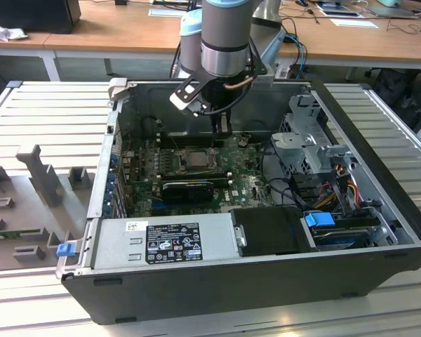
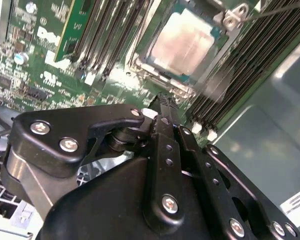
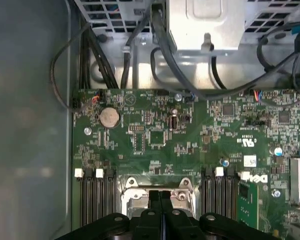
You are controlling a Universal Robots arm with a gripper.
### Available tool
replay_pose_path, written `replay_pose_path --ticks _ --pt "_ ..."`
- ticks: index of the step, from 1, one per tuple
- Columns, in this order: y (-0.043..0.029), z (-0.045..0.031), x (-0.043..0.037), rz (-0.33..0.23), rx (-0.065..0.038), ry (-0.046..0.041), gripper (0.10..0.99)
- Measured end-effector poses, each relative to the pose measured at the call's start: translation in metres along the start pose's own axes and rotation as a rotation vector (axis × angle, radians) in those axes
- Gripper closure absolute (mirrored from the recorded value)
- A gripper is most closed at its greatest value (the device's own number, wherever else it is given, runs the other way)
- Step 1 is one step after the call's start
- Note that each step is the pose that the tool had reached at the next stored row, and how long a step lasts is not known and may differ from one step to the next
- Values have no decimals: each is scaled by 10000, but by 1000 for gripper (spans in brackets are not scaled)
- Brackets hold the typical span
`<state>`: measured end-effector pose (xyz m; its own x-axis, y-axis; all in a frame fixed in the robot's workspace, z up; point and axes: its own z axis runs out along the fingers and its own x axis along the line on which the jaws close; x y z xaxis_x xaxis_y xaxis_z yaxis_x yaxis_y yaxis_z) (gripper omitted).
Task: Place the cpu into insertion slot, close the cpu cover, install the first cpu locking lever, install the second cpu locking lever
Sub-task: 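Close the cpu cover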
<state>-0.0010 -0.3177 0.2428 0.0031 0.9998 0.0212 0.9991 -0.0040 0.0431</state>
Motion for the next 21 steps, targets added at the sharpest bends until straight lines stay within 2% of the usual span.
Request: replay_pose_path --ticks 2,6,14,21 --pt "-28 18 -1 1 1 -1 980" --pt "-69 120 -3 -33 3 24 980" --pt "-256 114 -3 -41 8 46 980" --pt "-362 110 -3 -41 8 46 980"
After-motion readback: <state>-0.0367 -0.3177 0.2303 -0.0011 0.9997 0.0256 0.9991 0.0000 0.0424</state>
